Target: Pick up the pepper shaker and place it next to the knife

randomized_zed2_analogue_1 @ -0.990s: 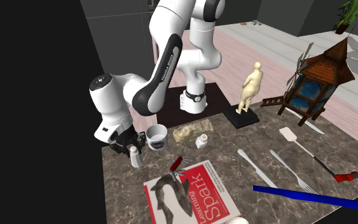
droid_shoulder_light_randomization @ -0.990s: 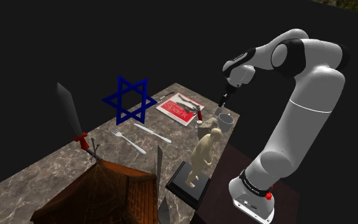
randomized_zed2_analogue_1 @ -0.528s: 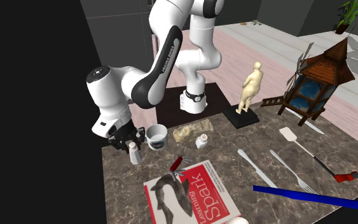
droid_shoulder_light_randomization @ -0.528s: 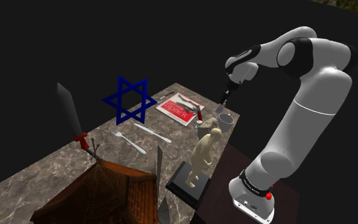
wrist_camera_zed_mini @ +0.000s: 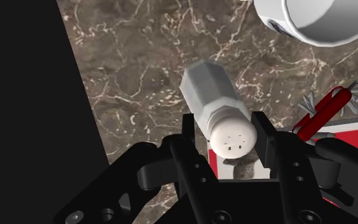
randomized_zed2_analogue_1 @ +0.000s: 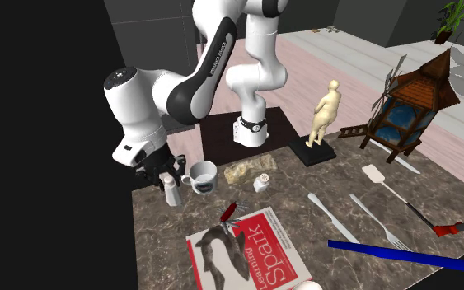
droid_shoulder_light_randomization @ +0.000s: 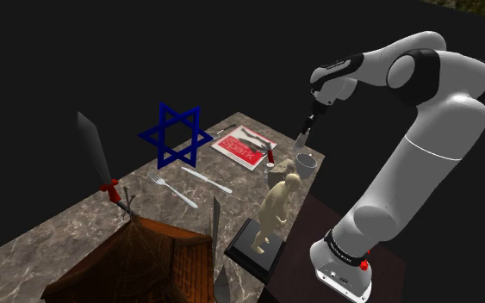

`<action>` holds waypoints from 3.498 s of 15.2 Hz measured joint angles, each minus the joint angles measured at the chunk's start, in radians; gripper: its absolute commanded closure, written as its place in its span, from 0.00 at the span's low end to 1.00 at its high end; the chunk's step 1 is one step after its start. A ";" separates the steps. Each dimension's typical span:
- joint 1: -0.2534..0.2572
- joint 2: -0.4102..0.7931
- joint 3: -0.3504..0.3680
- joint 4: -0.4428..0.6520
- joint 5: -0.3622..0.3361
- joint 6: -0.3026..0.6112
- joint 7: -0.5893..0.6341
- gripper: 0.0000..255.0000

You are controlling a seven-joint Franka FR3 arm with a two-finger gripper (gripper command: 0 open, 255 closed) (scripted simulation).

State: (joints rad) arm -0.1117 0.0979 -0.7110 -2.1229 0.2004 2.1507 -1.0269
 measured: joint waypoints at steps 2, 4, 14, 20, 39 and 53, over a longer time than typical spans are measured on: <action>0.002 -0.017 -0.002 0.017 -0.016 -0.028 0.013 1.00; 0.006 -0.035 -0.003 0.028 -0.033 -0.051 0.028 1.00; 0.014 -0.100 -0.001 0.104 -0.089 -0.171 0.079 1.00; 0.013 -0.118 -0.001 0.169 -0.104 -0.249 0.092 1.00; 0.137 -0.480 0.315 -0.179 -0.239 -0.190 0.603 1.00; 0.275 -0.503 0.579 -0.234 -0.153 -0.142 0.955 1.00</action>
State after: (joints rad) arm 0.1629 -0.4051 -0.1324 -2.3573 0.0474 2.0088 -0.0717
